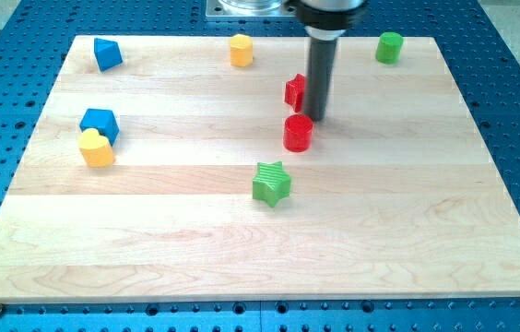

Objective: Push the red star into the blue cube

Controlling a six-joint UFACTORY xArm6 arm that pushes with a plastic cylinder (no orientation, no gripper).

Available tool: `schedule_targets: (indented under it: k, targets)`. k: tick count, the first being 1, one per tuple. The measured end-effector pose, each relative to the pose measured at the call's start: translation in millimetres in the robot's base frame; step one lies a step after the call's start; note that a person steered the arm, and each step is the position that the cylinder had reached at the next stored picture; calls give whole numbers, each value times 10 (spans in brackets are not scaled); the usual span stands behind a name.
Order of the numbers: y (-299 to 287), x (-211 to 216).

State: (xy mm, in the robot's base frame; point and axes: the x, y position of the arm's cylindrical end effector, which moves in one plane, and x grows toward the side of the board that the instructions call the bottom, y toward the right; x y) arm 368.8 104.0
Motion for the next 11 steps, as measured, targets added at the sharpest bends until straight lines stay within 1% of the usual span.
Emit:
schedule_targets:
  k: [1,2,3,5,6,8,9,10,11]
  targets:
    - [110,-133]
    - [-404,-309]
    - [-333,-295]
    - [-802,-609]
    - [-1685,-310]
    - [-3196,-358]
    - [-3539,-238]
    - [-3892,95]
    - [-3337,486]
